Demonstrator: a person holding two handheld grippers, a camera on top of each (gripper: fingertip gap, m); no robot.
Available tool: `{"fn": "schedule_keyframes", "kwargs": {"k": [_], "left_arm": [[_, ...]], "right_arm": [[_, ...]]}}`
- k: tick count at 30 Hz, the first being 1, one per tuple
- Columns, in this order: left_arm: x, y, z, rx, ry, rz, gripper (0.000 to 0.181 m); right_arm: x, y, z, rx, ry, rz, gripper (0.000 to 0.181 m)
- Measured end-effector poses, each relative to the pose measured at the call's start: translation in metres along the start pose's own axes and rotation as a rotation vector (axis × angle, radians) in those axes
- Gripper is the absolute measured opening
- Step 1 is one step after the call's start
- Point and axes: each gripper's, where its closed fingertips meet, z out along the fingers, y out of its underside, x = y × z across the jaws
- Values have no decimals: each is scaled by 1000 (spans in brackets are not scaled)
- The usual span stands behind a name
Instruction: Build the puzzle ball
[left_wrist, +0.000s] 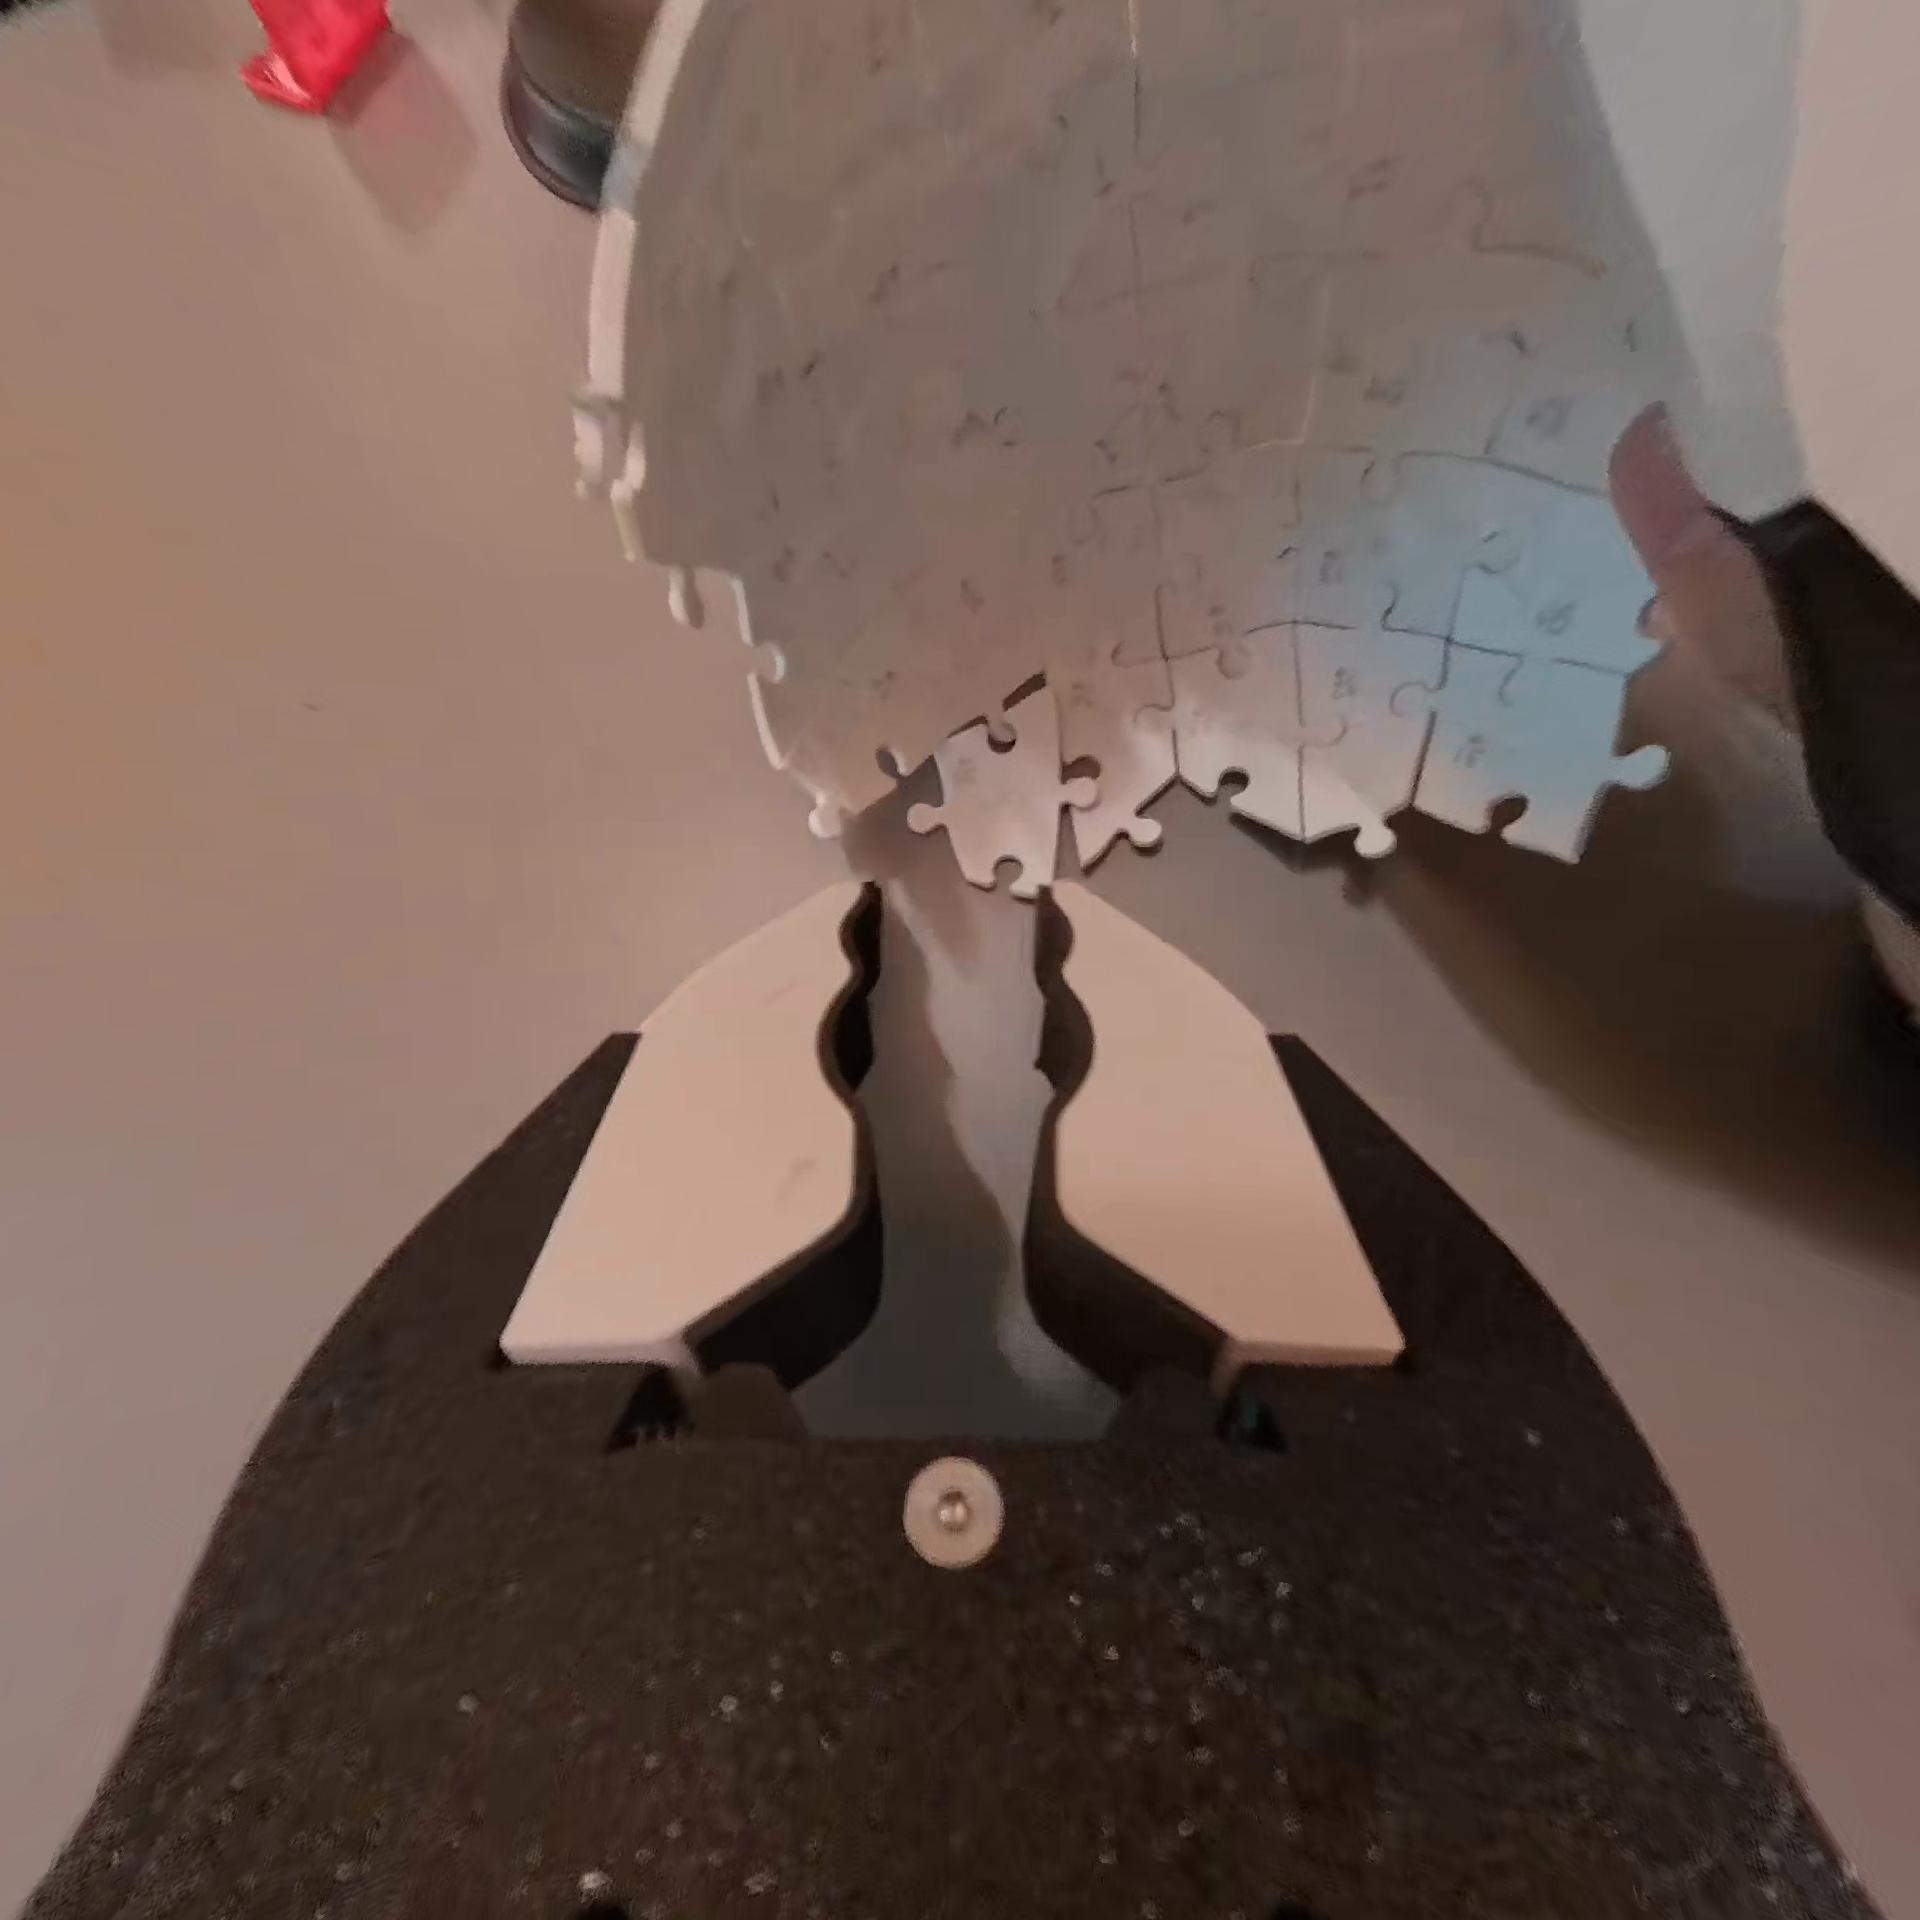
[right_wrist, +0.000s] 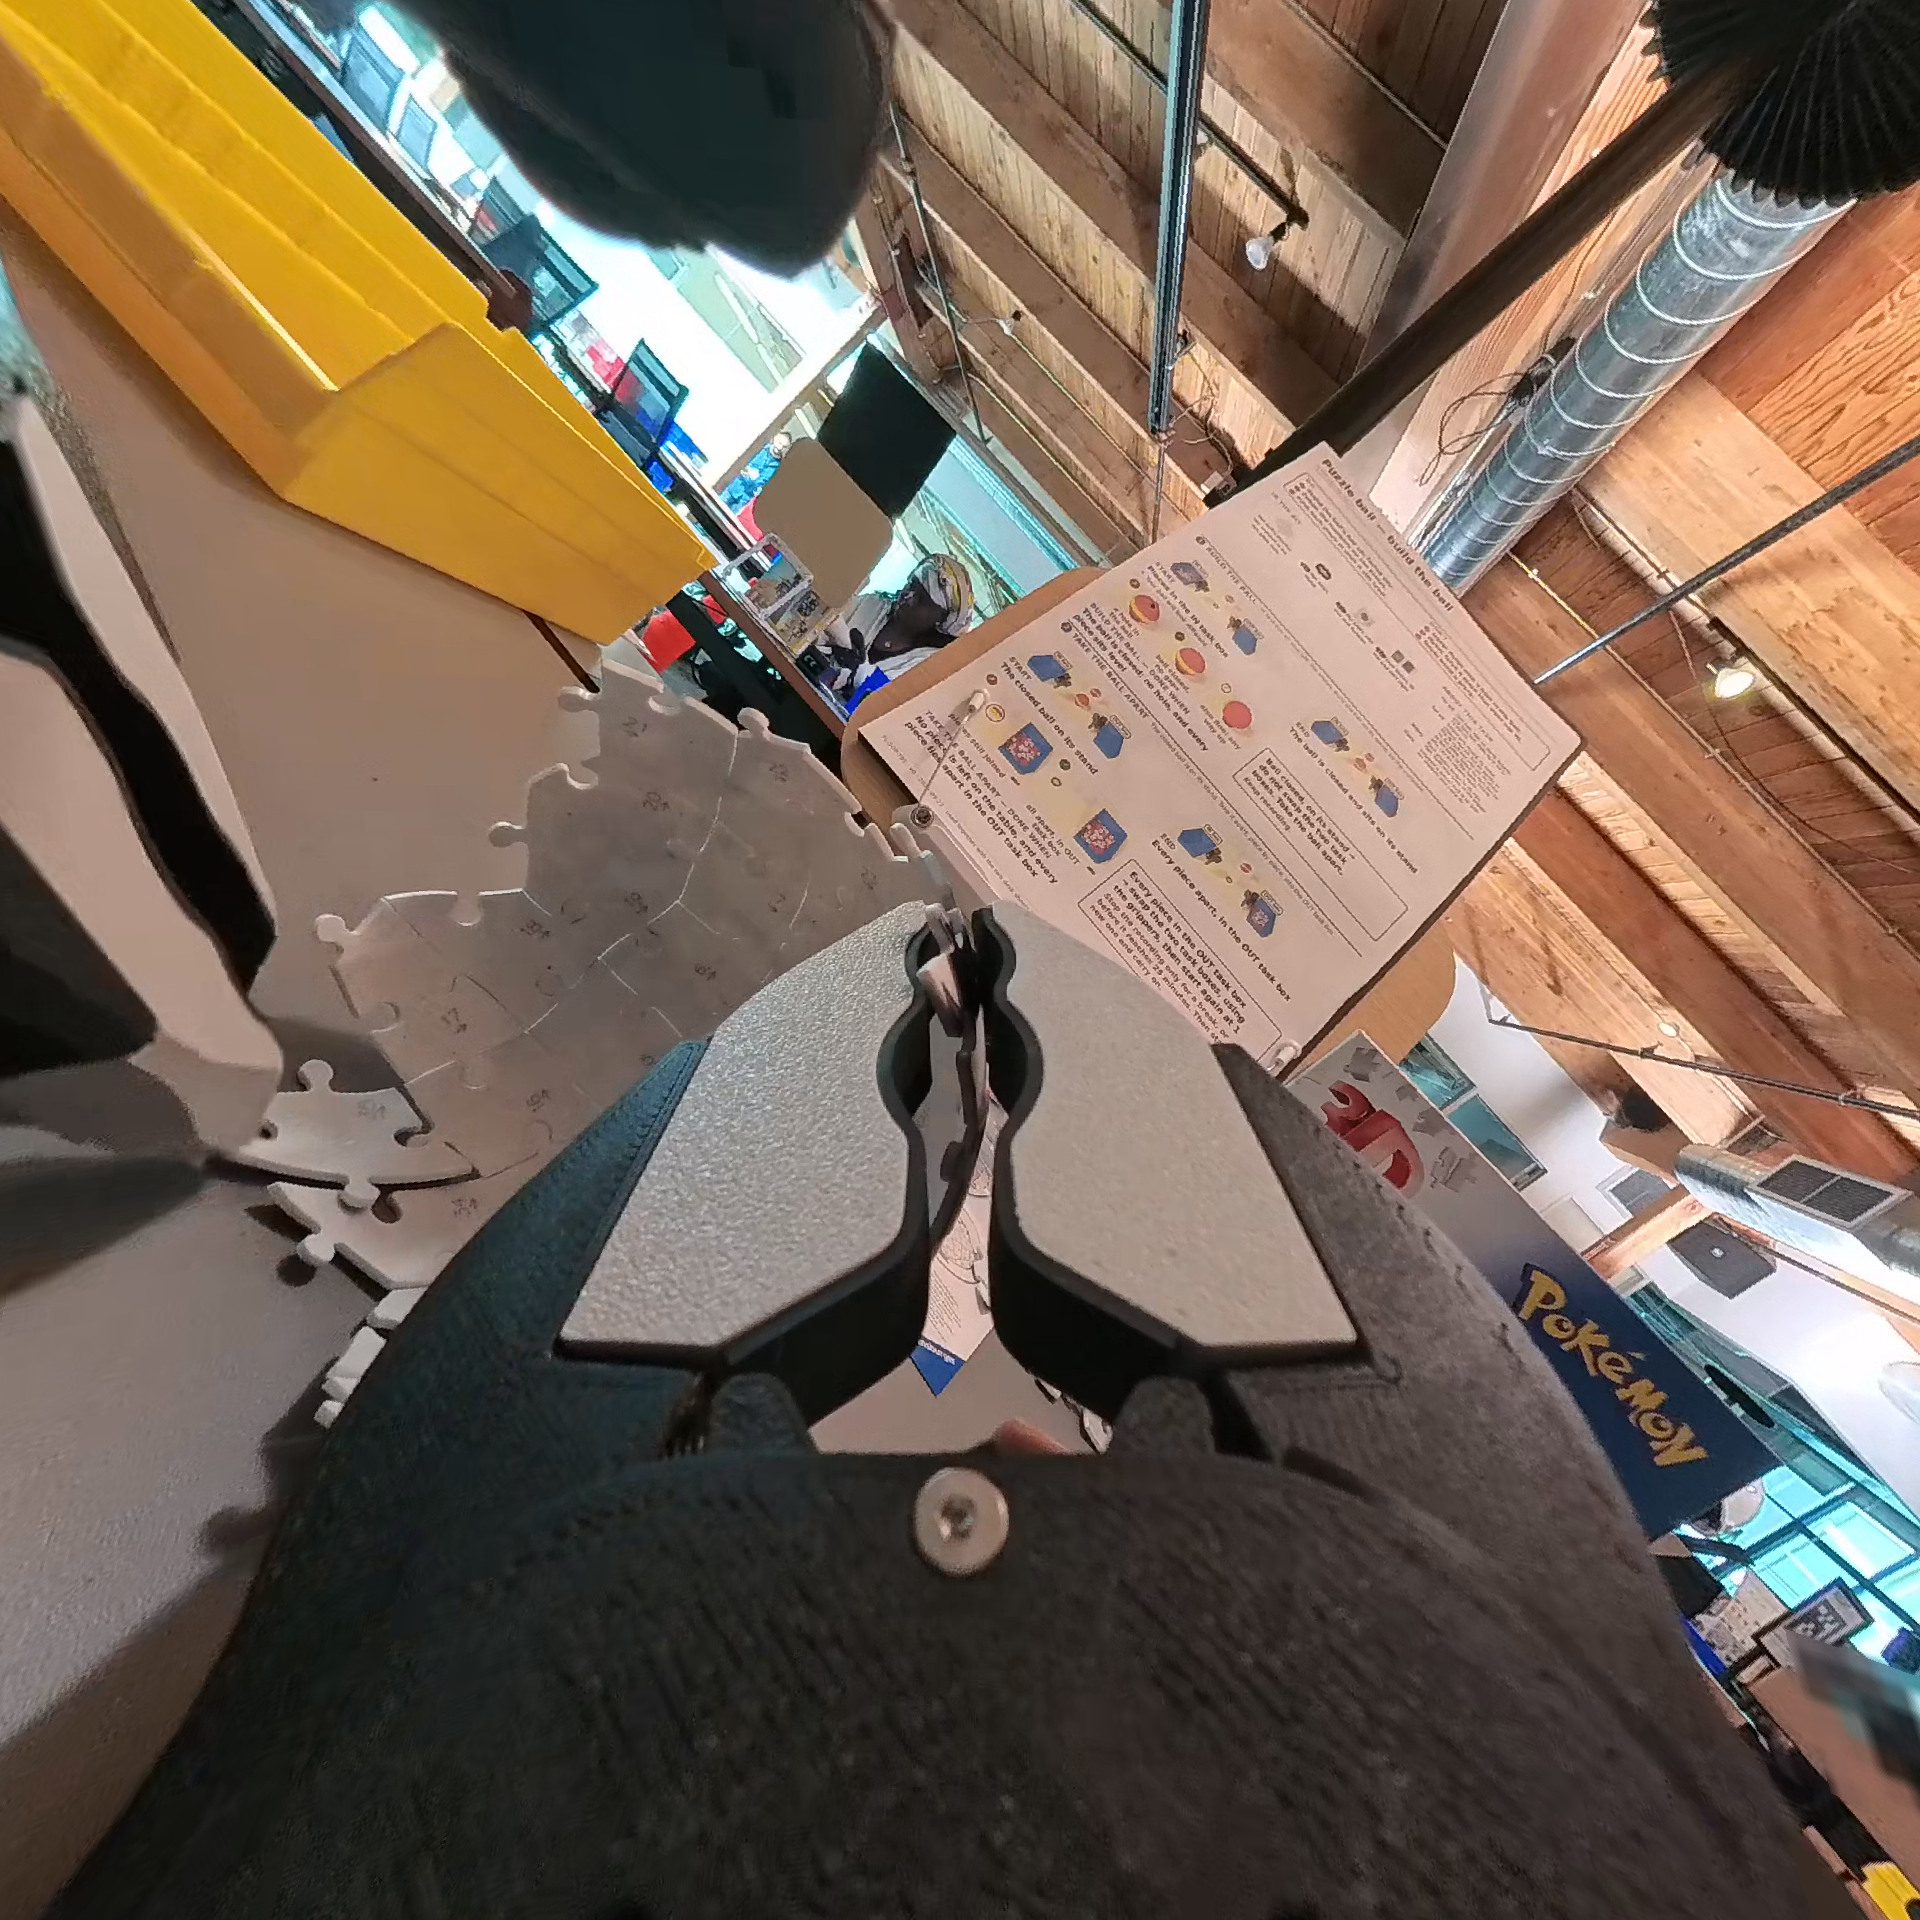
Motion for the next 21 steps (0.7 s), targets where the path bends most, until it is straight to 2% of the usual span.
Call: {"fn": "schedule_keyframes", "kwargs": {"k": [2, 5, 12, 17, 21], "left_arm": [[5, 0, 3, -22, 32, -48, 33], [8, -2, 7, -21, 52, -81, 31], [9, -1, 8, -24, 60, -47, 30], [14, -3, 10, -17, 94, -10, 17], [15, -3, 10, -19, 89, -6, 17]], "right_arm": [[0, 0, 0, 0, 0, -1, 6], [0, 0, 0, 0, 0, -3, 6], [0, 0, 0, 2, 0, 0, 6], [0, 0, 0, 2, 1, 1, 6], [1, 0, 0, 3, 1, 3, 6]]}}
